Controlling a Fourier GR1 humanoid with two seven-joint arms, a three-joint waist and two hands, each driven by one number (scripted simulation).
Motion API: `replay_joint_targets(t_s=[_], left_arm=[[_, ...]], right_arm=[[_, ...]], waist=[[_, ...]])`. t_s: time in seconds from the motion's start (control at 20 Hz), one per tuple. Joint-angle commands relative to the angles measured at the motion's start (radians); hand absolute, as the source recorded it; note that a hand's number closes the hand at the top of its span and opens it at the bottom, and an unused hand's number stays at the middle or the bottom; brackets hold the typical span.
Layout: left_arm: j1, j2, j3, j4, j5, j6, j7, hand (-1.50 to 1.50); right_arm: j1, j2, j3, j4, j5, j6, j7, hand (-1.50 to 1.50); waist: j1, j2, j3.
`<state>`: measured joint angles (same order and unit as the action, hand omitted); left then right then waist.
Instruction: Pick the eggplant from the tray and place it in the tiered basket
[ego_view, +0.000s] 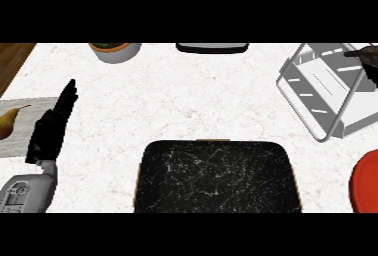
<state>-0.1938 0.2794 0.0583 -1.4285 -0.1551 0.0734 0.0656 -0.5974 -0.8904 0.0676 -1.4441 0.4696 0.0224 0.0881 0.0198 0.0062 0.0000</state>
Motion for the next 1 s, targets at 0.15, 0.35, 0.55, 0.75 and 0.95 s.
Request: replay_joint_targets(t_s=[0.15,0.35,0.55,0.75,0.95], left_arm=[[0.041,0.001,-0.006,-0.039,-0.013,-0.016,-0.018,0.0],[0.063,-0.003,-0.011,-0.157,-0.014,-0.018,0.095,0.0],[0.072,-0.048,-0.024,-0.067,-0.053,0.032,-0.002,0.0],[0.033,-0.003,0.014,-0.115,0.001,-0.032,0.066,0.0],[-0.004,-0.029,-0.004,-0.02,-0.052,0.017,0.02,0.0]], right_arm=[[-0.125,0.016,-0.023,0.381,0.109,-0.041,-0.282,1.5],[-0.178,0.035,-0.03,0.419,0.11,0.037,-0.323,1.5],[-0.231,0.059,-0.053,0.594,0.089,0.077,-0.438,1.5],[-0.281,0.069,-0.061,0.728,0.113,0.099,-0.502,1.5],[-0.257,0.101,-0.095,0.832,0.054,0.202,-0.423,-1.5]], waist=[[0.006,0.0,0.001],[-0.002,-0.006,0.001],[0.0,-0.002,0.0],[0.007,0.0,0.001],[0.006,0.007,0.001]])
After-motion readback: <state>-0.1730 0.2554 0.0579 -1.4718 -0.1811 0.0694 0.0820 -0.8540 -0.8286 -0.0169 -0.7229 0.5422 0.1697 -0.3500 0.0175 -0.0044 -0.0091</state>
